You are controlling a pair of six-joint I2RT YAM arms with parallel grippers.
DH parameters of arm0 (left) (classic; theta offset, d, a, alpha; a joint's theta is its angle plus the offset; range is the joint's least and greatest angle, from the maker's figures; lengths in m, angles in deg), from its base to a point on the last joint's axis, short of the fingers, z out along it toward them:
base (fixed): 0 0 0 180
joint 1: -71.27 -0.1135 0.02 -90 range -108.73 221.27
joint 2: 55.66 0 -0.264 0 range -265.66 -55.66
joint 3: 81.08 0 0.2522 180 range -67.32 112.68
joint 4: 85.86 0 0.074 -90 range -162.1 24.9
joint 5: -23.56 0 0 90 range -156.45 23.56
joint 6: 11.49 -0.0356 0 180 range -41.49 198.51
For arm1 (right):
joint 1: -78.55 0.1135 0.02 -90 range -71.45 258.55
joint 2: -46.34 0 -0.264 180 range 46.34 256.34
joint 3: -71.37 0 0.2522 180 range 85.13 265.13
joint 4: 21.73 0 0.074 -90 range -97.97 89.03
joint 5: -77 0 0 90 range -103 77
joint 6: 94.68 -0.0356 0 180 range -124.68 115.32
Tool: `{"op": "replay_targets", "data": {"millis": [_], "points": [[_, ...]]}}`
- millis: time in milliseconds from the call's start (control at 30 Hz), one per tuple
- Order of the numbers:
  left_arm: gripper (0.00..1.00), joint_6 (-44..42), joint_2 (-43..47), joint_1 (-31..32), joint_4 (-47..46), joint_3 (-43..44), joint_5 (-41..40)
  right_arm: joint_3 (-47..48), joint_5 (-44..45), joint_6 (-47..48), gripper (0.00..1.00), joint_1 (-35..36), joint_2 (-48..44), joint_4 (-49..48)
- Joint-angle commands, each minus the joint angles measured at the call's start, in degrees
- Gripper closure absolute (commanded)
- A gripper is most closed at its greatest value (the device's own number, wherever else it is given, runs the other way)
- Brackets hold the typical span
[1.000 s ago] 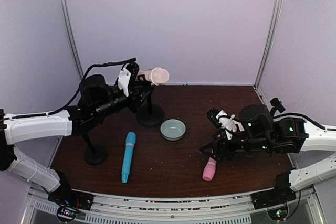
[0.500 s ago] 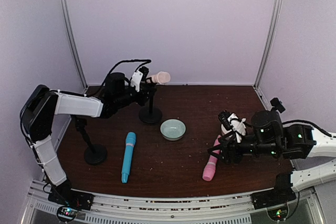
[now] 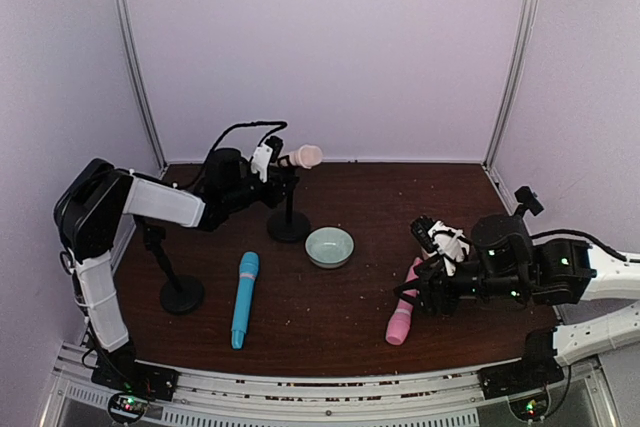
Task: Attach the microphones to the stand
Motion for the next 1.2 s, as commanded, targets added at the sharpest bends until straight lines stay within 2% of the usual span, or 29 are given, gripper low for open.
{"op": "replay_targets", "data": {"millis": [0, 167, 267, 367, 433, 667, 900, 1000, 1100, 1133, 1167], "points": [[0.56, -1.00, 5.23, -0.38, -6.41, -2.43, -5.69, 1.75, 1.16, 2.05, 0.32, -0.18, 1.31, -1.19], [0.44, -2.76, 13.18, -0.23, -3.78, -10.96, -9.34, 1.33, 0.77, 2.22, 0.31, -0.18, 1.74, -3.38], [0.40, -4.56, 20.19, 0.90, 0.44, -15.20, -15.09, 1.09, 0.01, 2.24, 0.31, -0.12, 2.19, -5.08], [0.37, -6.54, 26.65, 3.03, 9.71, -14.64, -21.91, 1.42, -1.14, 3.08, 0.31, -0.15, 3.73, -5.75], [0.37, -4.05, 31.30, 3.23, 18.27, -13.07, -23.65, 2.25, -2.03, 3.90, 0.31, -0.19, 5.11, -5.43], [0.38, -2.40, 45.87, 3.21, 38.40, -12.99, -22.35, 4.04, -4.51, 5.95, 0.31, -0.17, 8.67, -7.16], [0.40, 4.25, 61.41, 3.21, 55.89, -12.83, -29.44, 4.79, -7.18, 6.55, 0.31, -0.17, 11.67, -8.95], [0.36, 4.33, 65.23, 3.22, 63.09, -12.18, -31.58, 5.21, -7.80, 6.92, 0.31, -0.19, 12.55, -9.15], [0.33, 8.29, 66.83, 3.27, 71.11, -11.25, -31.25, 5.94, -8.02, 7.36, 0.31, -0.13, 13.14, -8.73], [0.25, 10.29, 67.70, 3.27, 72.94, -11.72, -31.27, 5.86, -7.96, 7.40, 0.31, -0.14, 13.17, -8.70], [0.23, 12.03, 69.07, 3.28, 74.82, -12.36, -31.80, 5.76, -7.82, 7.41, 0.31, -0.16, 13.17, -8.72]]}}
